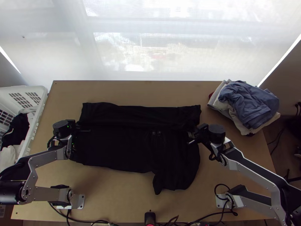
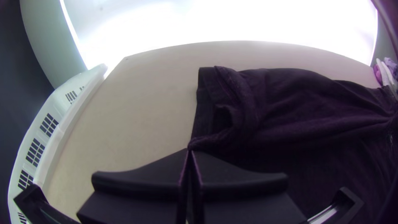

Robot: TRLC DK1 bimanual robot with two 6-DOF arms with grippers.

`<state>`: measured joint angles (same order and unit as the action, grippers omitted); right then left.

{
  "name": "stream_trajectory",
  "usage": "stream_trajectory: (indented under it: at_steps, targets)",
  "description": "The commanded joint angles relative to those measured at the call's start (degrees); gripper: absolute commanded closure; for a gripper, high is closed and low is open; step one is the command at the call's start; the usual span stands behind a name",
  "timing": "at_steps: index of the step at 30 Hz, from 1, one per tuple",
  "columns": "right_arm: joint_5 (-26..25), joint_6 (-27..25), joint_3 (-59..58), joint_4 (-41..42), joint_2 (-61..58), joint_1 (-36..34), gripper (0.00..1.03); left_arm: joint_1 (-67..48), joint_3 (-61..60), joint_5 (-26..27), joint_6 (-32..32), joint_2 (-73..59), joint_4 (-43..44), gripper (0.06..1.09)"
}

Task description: Fold the t-shirt

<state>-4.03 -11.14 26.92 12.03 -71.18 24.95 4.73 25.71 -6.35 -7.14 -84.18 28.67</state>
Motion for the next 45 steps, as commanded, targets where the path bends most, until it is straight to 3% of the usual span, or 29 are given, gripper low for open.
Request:
stream_trajectory:
  at_steps: [1, 3, 5, 7, 10, 11, 14, 19, 23, 29, 36, 40, 45]
  targets:
    - [0.1, -0.3, 0.8, -0.9, 0.2, 0.2, 1.0, 0.3, 0.0, -0.1, -0.4, -0.4, 0.0, 1.05]
    - [0.1, -0.4, -0.4, -0.9, 0.6, 0.5, 0.95, 0.4, 0.0, 0.0, -0.4, -0.4, 0.0, 1.0]
    - [0.2, -0.3, -1.6, -1.1, 1.0, 1.2, 0.67, 0.3, 0.1, 0.1, -0.2, -0.5, -0.3, 0.82]
    - [0.2, -0.2, -2.5, -2.1, 1.5, 1.6, 0.45, -0.2, 0.7, 0.5, -0.6, -0.6, -1.8, 0.58]
    - [0.2, -0.3, -4.0, -2.5, 1.9, 1.7, 0.1, -0.2, 1.0, 1.0, -1.3, 0.1, -4.1, 0.5]
    - [0.2, -0.6, -4.5, -2.6, 2.1, 1.7, 0.05, -0.2, 1.0, 1.3, -1.3, 1.0, -5.1, 0.48]
    - [0.1, -0.8, -5.5, -3.9, 4.3, 1.4, 0.05, -0.3, 1.2, 2.0, -0.4, 5.9, -11.0, 0.38]
    - [0.1, -1.0, -4.9, -9.1, 10.4, -1.0, 0.05, -0.6, 4.4, 7.1, 1.0, 18.4, -32.2, 0.22]
    - [0.2, -2.8, -4.9, -13.1, 17.1, -2.6, 0.05, -0.6, 5.1, 11.1, -0.7, 26.7, -49.3, 0.15]
    - [0.1, -4.6, -4.3, -19.0, 27.1, -2.4, 0.05, -0.7, 5.9, 12.9, -0.9, 33.6, -67.9, 0.15]
    - [0.2, -1.0, -2.9, -29.0, 30.7, -0.1, 0.05, -0.1, 9.1, 11.4, 0.7, 29.7, -75.1, 0.14]
    - [0.2, -0.4, -0.4, -35.0, 32.0, 2.8, 0.05, 0.7, 12.4, 4.2, 0.7, 22.3, -77.2, 0.12]
    - [0.3, 1.4, 2.0, -40.0, 32.1, 5.2, 0.05, 1.9, 11.6, 3.8, -0.5, 20.2, -73.8, 0.12]
